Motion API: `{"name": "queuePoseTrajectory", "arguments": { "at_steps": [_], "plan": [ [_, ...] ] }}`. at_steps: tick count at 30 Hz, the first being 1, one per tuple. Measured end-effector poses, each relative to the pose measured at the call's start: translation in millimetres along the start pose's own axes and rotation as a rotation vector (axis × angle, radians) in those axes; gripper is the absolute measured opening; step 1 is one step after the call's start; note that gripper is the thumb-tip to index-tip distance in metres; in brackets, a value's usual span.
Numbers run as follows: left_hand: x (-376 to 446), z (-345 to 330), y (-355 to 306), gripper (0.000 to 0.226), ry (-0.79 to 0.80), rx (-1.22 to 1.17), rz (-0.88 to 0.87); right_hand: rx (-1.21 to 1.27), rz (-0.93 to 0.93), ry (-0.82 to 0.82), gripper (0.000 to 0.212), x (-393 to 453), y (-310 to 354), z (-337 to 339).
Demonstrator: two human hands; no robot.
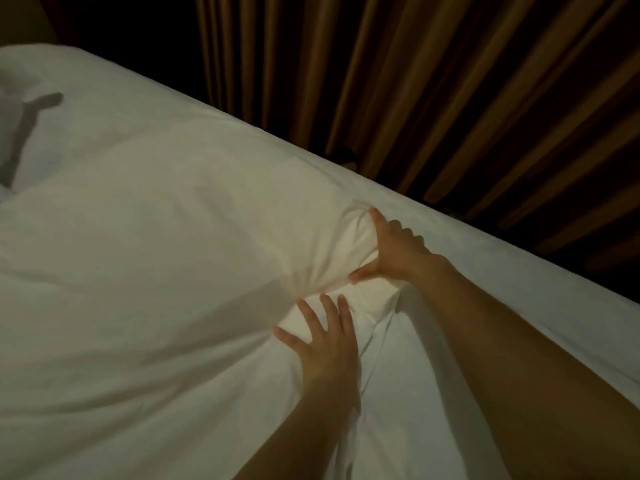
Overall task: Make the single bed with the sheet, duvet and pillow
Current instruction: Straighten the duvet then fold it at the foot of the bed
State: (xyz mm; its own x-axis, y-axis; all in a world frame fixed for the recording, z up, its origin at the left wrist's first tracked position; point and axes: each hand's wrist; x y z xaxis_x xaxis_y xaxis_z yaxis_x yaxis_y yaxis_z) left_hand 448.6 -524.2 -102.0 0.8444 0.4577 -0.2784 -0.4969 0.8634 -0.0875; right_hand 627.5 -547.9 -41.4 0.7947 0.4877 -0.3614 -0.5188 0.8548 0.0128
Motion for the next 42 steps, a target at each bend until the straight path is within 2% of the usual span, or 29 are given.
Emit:
{"name": "queuePoseTrajectory", "arguments": {
  "at_steps": [2,4,6,8,9,11,13,14,15,17,20,21,23,25,27,30,32,37,39,40,42],
  "plan": [
    [0.1,4.5,2.4,0.117,0.000,-0.032,0.017,0.103,-0.068,0.008,0.129,1.7,-8.1,0.9],
    [-0.2,6.9,3.9,0.127,0.015,-0.064,-0.024,0.134,-0.066,0.005,0.110,-1.0,1.0,5.4],
    [-0.2,13.3,11.7,0.130,0.001,-0.075,-0.013,0.069,0.037,-0.066,0.090,-6.1,17.6,25.1],
    [0.9,25.4,16.6,0.128,-0.083,-0.108,-0.019,-0.028,0.071,-0.219,0.081,-10.7,15.5,51.9],
    [1.1,33.4,15.6,0.122,-0.092,-0.116,-0.073,-0.035,0.010,-0.276,0.083,-10.9,5.4,60.6],
    [-1.7,33.1,4.2,0.101,-0.045,-0.136,-0.204,-0.046,-0.211,-0.256,0.090,-15.4,-20.5,52.8],
    [-10.2,36.7,-0.6,0.088,0.123,-0.127,-0.241,-0.106,-0.377,-0.118,0.102,-20.6,-22.1,31.8],
    [-15.5,34.2,1.6,0.088,0.163,-0.115,-0.273,-0.152,-0.395,-0.078,0.107,-22.8,-14.9,24.9],
    [-20.4,29.1,6.9,0.088,0.185,-0.111,-0.300,-0.199,-0.367,-0.091,0.109,-21.0,-5.5,23.6],
    [-21.6,33.7,22.4,0.083,0.165,-0.133,-0.306,-0.231,-0.220,-0.219,0.109,-17.7,24.8,39.8],
    [-9.7,67.5,59.1,0.080,-0.045,-0.072,-0.106,-0.137,0.155,-0.505,0.085,-20.8,82.4,57.0],
    [-5.0,75.4,78.3,0.083,-0.092,-0.041,-0.023,-0.123,0.246,-0.531,0.075,-22.0,95.3,48.2],
    [-1.3,74.2,123.9,0.088,-0.116,0.040,0.086,-0.142,0.250,-0.366,0.069,-21.4,102.5,17.0],
    [-12.2,58.9,162.6,0.086,-0.092,0.091,0.126,-0.142,0.090,-0.151,0.078,-17.1,88.8,-17.0],
    [-25.5,50.5,182.2,0.085,-0.044,0.087,0.155,-0.177,0.008,-0.064,0.084,-13.8,89.6,-26.1],
    [-31.1,56.3,187.8,0.090,0.006,0.022,0.163,-0.138,0.005,-0.147,0.088,-23.5,123.1,-8.3],
    [-31.0,68.6,197.5,0.094,-0.022,0.011,0.175,-0.062,0.088,-0.211,0.086,-27.9,157.4,10.5],
    [-15.0,107.4,246.8,0.093,-0.092,0.019,0.303,-0.071,0.670,-0.502,0.067,-46.1,302.5,62.8],
    [-13.3,97.8,282.2,0.096,-0.038,-0.078,0.415,-0.184,0.796,-0.418,0.062,-26.4,319.9,40.2],
    [-17.8,87.7,299.6,0.098,0.003,-0.119,0.469,-0.274,0.750,-0.332,0.064,-9.8,314.0,19.8],
    [-33.7,62.5,330.8,0.103,0.070,-0.142,0.531,-0.349,0.567,-0.261,0.086,23.2,286.1,-13.4]
  ]
}}
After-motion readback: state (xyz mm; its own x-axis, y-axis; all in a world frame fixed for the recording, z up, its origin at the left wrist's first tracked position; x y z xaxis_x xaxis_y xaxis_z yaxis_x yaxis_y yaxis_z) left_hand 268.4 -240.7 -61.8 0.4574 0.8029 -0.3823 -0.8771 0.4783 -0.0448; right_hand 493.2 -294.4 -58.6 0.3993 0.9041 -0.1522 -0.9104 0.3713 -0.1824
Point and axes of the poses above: each hand's wrist, its own x-axis towards the middle knuckle, its own z-axis out of the back of the hand, y = z × x, and after that the axes turned 2 degrees about z, right-handed
